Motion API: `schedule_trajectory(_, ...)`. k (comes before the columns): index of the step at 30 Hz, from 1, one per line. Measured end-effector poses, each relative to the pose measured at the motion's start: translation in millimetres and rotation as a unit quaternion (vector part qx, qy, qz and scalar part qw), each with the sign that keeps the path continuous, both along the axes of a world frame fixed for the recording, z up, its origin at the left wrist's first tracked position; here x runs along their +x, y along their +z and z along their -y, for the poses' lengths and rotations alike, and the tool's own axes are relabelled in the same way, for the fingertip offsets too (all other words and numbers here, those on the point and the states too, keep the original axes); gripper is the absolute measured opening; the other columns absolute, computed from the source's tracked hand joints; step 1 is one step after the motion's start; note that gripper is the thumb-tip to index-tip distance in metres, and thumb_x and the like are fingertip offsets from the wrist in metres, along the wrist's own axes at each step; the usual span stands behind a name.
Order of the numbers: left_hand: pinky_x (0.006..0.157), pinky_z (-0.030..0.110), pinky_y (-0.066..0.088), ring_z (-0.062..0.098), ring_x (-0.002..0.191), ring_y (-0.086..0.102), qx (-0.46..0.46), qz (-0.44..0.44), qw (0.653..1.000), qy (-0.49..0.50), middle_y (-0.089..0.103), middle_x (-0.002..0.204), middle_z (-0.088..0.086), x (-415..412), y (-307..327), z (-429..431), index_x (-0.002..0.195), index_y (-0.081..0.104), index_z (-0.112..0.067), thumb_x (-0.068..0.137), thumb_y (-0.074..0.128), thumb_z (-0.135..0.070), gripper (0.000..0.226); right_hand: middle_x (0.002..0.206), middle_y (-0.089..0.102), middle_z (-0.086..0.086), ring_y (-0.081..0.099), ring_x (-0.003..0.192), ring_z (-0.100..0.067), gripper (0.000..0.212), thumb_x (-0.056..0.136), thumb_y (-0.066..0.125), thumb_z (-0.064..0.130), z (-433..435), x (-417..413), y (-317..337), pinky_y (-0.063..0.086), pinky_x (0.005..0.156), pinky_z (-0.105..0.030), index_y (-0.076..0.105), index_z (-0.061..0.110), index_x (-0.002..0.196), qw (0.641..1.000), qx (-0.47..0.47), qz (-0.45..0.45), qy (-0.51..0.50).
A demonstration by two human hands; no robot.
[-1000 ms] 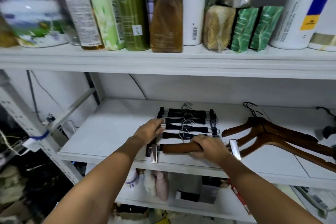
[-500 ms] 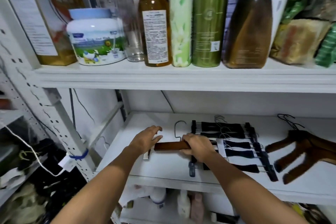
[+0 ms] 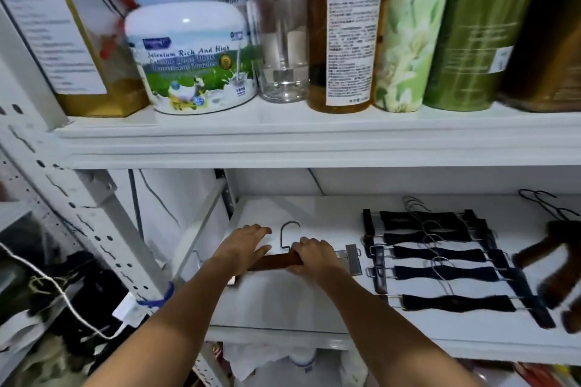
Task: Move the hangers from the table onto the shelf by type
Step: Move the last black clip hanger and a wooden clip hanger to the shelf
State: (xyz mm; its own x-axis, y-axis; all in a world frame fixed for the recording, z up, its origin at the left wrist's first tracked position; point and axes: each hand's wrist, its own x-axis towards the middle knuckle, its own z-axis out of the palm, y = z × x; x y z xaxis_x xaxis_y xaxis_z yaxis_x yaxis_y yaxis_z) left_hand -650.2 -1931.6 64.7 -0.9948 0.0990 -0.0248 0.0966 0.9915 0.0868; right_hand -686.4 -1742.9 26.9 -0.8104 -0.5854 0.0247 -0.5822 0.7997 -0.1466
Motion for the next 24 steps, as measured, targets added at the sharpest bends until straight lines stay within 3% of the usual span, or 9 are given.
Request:
schedule_trajectory(7, 0.117, 0.032, 0.019, 0.018, 0.14, 0.027, -0.006, -0.012, 1.0, -0.01, 0.032, 0.152, -0.002, -9.8, -8.4, 9.8, 0.144, 0.031, -0.025, 0.098, 0.04, -0.041, 0.049, 0.125, 0.05, -0.009, 0.046, 0.118, -0.027, 0.043, 0.09, 0.058, 0.04, 5.2, -18.0, -21.5, 0.041, 0.094, -0.038, 0.054, 0.015, 0.125, 0.998, 0.018, 0.026, -0.056)
schedule_trajectory(15, 0.118, 0.031, 0.014, 0.017, 0.142, 0.023, -0.022, -0.021, 0.999, -0.017, 0.029, 0.153, -0.003, -19.6, -1.8, 5.8, 0.146, 0.028, -0.027, 0.099, 0.038, -0.042, 0.05, 0.13, 0.048, -0.01, 0.043, 0.122, -0.027, 0.048, 0.09, 0.06, 0.04, 8.4, -24.6, -24.7, 0.038, 0.099, -0.037, 0.051, 0.015, 0.131, 0.995, 0.015, 0.041, -0.086)
schedule_trajectory(19, 0.119, 0.031, 0.007, 0.017, 0.145, 0.017, -0.031, -0.015, 0.999, -0.021, 0.02, 0.157, -0.003, -22.4, 4.8, -2.4, 0.149, 0.021, -0.026, 0.099, 0.036, -0.042, 0.054, 0.133, 0.049, -0.009, 0.042, 0.125, -0.027, 0.058, 0.089, 0.058, 0.047, 1.4, -23.6, -14.6, 0.032, 0.104, -0.035, 0.043, 0.016, 0.136, 0.996, 0.002, 0.004, -0.084)
schedule_trajectory(24, 0.12, 0.029, -0.001, 0.014, 0.148, 0.007, -0.025, -0.01, 0.999, -0.033, 0.008, 0.16, -0.003, -27.3, 19.0, -32.3, 0.152, 0.01, -0.024, 0.101, 0.03, -0.042, 0.058, 0.138, 0.049, -0.007, 0.045, 0.125, -0.026, 0.054, 0.096, 0.046, 0.043, -32.7, -20.7, 17.3, 0.031, 0.105, -0.035, 0.036, 0.02, 0.143, 0.994, -0.018, -0.034, -0.102)
